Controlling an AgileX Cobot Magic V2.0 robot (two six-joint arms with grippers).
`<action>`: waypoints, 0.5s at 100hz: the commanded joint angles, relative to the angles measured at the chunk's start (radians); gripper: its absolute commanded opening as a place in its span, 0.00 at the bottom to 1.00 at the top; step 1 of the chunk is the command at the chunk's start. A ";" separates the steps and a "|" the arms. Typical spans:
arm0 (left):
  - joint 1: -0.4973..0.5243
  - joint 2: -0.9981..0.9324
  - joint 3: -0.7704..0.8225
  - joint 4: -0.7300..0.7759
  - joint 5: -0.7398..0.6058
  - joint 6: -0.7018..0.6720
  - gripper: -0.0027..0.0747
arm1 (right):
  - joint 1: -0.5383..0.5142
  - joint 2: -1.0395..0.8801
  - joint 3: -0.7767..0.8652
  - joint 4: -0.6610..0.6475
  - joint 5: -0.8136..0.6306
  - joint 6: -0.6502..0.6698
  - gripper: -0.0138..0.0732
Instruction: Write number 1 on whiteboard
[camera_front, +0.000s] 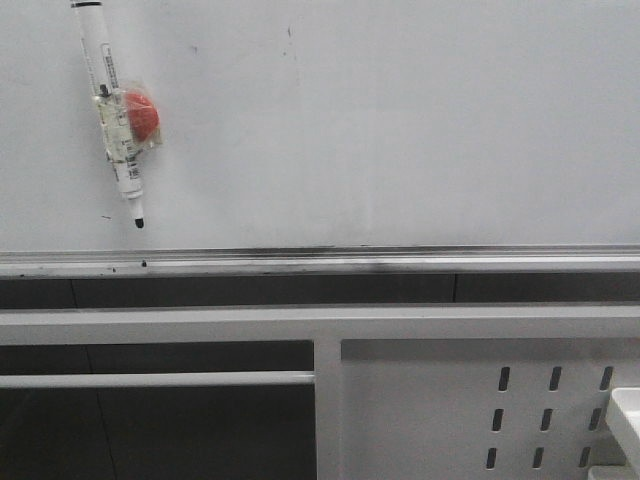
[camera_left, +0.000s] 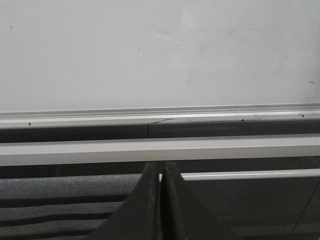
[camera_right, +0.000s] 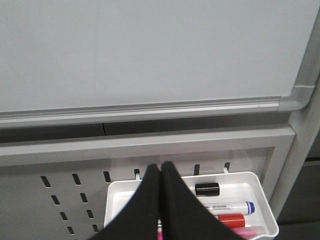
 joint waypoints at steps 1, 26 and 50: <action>-0.009 -0.023 0.034 -0.034 -0.098 -0.001 0.01 | -0.006 -0.018 0.014 -0.028 -0.084 0.001 0.08; -0.009 -0.023 0.034 -0.097 -0.422 -0.001 0.01 | -0.006 -0.018 0.014 -0.011 -0.452 0.001 0.08; -0.009 -0.023 0.034 -0.099 -0.470 -0.001 0.01 | -0.006 -0.018 0.014 -0.011 -0.554 0.001 0.08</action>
